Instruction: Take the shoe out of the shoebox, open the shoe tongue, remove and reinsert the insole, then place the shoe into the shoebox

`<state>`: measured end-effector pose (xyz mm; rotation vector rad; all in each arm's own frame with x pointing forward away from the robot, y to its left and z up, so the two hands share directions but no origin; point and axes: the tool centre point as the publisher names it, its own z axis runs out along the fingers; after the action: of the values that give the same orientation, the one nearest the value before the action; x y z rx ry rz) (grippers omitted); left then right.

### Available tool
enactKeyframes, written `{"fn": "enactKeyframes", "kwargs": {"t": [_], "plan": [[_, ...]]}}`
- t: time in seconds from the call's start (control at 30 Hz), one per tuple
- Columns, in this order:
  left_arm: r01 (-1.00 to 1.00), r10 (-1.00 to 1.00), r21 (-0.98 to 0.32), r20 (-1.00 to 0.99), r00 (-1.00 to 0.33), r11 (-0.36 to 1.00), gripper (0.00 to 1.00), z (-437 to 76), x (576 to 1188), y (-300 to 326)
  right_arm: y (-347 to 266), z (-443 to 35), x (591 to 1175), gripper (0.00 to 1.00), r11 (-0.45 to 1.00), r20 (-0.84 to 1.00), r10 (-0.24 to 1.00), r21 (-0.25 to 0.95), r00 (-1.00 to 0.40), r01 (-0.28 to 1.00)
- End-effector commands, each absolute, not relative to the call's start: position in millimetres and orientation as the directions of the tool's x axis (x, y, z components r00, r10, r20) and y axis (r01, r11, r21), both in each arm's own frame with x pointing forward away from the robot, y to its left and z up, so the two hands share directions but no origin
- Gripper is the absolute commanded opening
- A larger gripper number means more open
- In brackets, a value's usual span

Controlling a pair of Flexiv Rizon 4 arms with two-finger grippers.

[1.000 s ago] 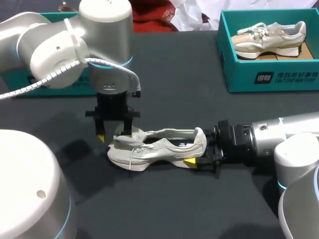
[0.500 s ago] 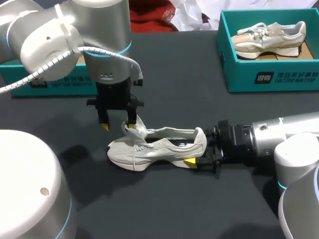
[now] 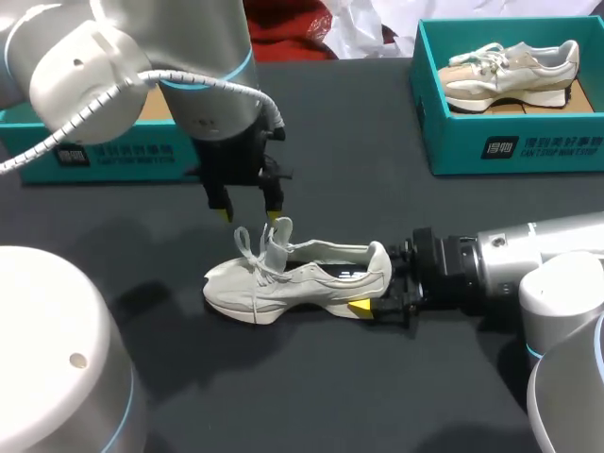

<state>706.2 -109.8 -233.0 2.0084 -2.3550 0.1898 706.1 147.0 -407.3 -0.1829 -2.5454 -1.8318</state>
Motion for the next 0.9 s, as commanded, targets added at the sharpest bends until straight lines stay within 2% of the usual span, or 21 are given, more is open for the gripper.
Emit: {"fn": "enactKeyframes", "kwargs": {"t": [0.03, 0.17, 0.23, 0.43, 0.47, 0.5, 0.8, 0.9], "plan": [[-0.978, -0.971, -0.083, 0.126, -0.201, 0.192, 0.62, -219, 708, -117, 146, -408, 706, 0.00, 0.316, 0.069, 0.096, 0.944, -0.993, 0.096], [-0.960, -0.949, -0.084, 0.148, -0.277, 0.267, 0.64, -210, 710, -129, 146, -408, 706, 0.00, 0.316, 0.069, 0.096, 0.944, -0.993, 0.096], [-0.944, -0.930, -0.078, 0.165, -0.329, 0.321, 0.59, -207, 711, -136, 146, -408, 706, 0.00, 0.316, 0.069, 0.096, 0.944, -0.993, 0.096], [-0.842, -0.821, -0.044, 0.203, -0.534, 0.538, 0.59, -201, 713, -157, 146, -408, 706, 0.00, 0.316, 0.069, 0.096, 0.944, -0.993, 0.096], [-0.822, -0.799, -0.042, 0.207, -0.564, 0.568, 0.58, -201, 714, -161, 146, -408, 706, 0.00, 0.316, 0.069, 0.096, 0.944, -0.993, 0.096], [-0.797, -0.775, -0.038, 0.211, -0.596, 0.603, 0.48, -200, 714, -164, 146, -408, 706, 0.00, 0.316, 0.069, 0.096, 0.944, -0.993, 0.096], [-0.562, -0.544, -0.042, 0.203, -0.814, 0.826, 0.49, -193, 712, -186, 146, -408, 706, 0.00, 0.316, 0.069, 0.096, 0.944, -0.993, 0.096], [-0.483, -0.467, -0.053, 0.182, -0.866, 0.874, 0.45, -191, 708, -190, 146, -408, 706, 0.00, 0.316, 0.069, 0.096, 0.944, -0.993, 0.096]]}}
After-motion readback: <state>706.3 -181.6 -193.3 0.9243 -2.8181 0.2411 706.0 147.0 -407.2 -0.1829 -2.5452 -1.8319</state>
